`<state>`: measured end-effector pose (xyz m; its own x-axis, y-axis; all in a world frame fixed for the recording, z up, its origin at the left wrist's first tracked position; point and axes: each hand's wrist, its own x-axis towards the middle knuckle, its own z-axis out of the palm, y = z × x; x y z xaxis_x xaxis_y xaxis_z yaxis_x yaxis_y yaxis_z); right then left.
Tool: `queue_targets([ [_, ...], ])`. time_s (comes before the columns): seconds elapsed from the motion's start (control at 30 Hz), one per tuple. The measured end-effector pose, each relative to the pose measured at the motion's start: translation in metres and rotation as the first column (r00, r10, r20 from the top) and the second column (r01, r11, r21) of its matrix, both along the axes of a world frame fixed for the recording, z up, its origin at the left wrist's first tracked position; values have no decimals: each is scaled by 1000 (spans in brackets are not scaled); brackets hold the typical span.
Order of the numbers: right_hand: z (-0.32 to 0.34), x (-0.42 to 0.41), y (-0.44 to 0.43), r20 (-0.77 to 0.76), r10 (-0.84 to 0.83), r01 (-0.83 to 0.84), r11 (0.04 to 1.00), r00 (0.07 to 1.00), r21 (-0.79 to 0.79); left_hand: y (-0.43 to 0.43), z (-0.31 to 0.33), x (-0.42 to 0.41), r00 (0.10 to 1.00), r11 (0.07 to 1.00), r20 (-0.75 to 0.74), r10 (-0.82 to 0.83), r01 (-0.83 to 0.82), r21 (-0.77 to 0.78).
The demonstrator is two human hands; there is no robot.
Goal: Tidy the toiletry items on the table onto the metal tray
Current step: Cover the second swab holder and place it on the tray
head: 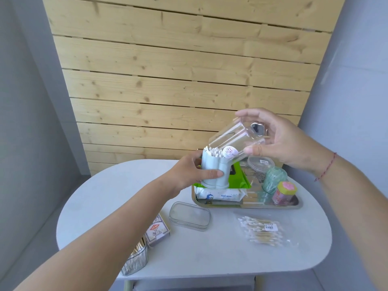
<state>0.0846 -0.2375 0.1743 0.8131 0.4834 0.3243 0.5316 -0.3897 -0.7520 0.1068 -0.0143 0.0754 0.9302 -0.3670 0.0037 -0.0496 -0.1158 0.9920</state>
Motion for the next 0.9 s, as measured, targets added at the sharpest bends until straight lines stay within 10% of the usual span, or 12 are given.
queue_targets([
  [0.9, -12, 33, 22, -175, -39, 18, 993, 984, -120, -4, 1, 4, 999, 1000, 52, -17, 17, -6],
])
